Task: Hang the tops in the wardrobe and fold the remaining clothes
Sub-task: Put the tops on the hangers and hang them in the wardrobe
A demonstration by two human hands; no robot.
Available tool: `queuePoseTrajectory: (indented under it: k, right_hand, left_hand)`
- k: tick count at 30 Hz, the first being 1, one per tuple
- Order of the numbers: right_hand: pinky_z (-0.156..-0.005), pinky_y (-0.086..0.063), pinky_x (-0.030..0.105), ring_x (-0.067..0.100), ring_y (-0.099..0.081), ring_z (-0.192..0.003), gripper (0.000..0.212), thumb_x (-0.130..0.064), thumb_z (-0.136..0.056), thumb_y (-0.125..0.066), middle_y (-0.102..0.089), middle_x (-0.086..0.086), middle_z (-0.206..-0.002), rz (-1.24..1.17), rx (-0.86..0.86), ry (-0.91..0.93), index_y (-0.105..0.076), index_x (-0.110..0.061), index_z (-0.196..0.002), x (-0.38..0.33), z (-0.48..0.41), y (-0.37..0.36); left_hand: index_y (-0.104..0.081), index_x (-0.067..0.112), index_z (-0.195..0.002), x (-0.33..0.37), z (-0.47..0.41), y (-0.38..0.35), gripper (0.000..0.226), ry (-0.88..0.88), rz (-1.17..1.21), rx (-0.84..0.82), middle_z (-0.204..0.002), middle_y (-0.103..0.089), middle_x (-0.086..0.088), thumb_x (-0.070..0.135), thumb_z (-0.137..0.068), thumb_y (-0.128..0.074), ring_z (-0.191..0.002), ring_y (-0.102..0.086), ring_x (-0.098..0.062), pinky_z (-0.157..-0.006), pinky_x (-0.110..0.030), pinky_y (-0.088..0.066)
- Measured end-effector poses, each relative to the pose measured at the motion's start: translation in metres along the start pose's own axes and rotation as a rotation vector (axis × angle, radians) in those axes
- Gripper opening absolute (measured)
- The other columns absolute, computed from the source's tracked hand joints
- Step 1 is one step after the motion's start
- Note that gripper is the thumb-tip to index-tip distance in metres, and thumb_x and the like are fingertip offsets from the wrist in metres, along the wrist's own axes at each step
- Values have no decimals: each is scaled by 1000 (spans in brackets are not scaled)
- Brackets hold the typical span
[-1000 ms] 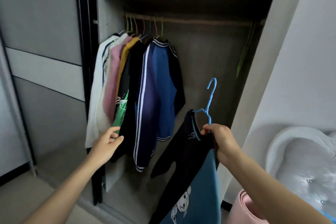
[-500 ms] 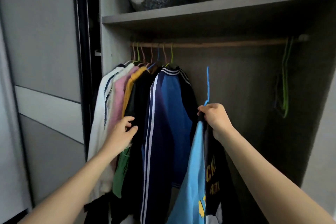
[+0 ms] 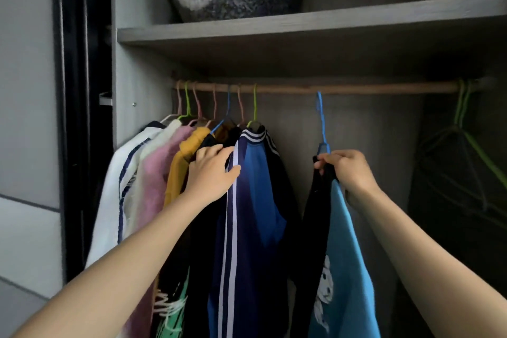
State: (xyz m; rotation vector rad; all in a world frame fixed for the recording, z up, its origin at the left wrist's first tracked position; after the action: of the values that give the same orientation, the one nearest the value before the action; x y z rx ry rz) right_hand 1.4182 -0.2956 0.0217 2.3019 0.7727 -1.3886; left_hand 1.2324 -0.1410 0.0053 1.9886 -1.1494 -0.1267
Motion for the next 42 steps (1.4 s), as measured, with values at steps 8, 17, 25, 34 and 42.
queuePoseTrajectory:
  k: [8, 17, 25, 34, 42]
  right_hand:
    - [-39, -33, 17, 4, -41, -29, 37, 0, -88, -52, -44, -6, -31, 195, 111, 88, -50, -7, -52, -32, -58, -71]
    - [-32, -31, 14, 17, -44, -47, 16, 3, -89, -49, -44, 8, -59, 307, 126, 100, -52, -1, -73, -50, -96, -124]
    - [-34, -27, 11, 11, -39, -48, 34, 2, -92, -45, -44, -1, -46, 510, -47, 31, -44, -8, -59, -11, -112, -153]
    - [-70, -42, 32, 27, -55, -85, 42, -28, -100, -41, -59, 20, -96, 728, -69, 60, -60, 9, -105, -16, -92, -139]
    - [-86, -45, 34, 32, -57, -106, 30, -25, -96, -48, -63, 17, -112, 1116, 140, 39, -63, -2, -109, -24, -58, -22]
  left_hand:
    - [-8, 32, -149, -20, -54, -22, 67, -214, -71, -232, -156, -16, 0, 51, -94, -39, -143, -7, -24, -111, -42, -17]
    - [-2, 16, -151, -28, -48, -32, 65, -361, 29, -224, -156, -15, -2, 33, -97, -35, -142, -10, -19, -110, -34, -17]
    - [-1, 14, -150, -40, -47, -28, 64, -395, 55, -228, -155, -15, -3, 25, -97, -34, -141, -11, -19, -111, -36, -20]
    - [-34, 20, -144, -34, -40, -25, 46, -353, 301, -125, -148, -33, 1, 36, -101, -27, -137, -23, -20, -108, -35, -23]
    - [-72, 14, -93, 28, -16, -12, 57, -678, 182, 146, -103, -68, -5, 47, -83, -26, -98, -60, -30, -81, -41, -44]
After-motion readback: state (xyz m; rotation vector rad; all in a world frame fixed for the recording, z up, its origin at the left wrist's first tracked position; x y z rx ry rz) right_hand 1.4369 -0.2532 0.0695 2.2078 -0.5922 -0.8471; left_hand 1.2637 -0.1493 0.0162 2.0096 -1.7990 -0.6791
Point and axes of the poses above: each hand's wrist, its own z-axis away from the middle knuckle, its own y-axis out of the back of the hand, x = y × z, the point moved 2 cm from there along -z, towards the middle knuckle
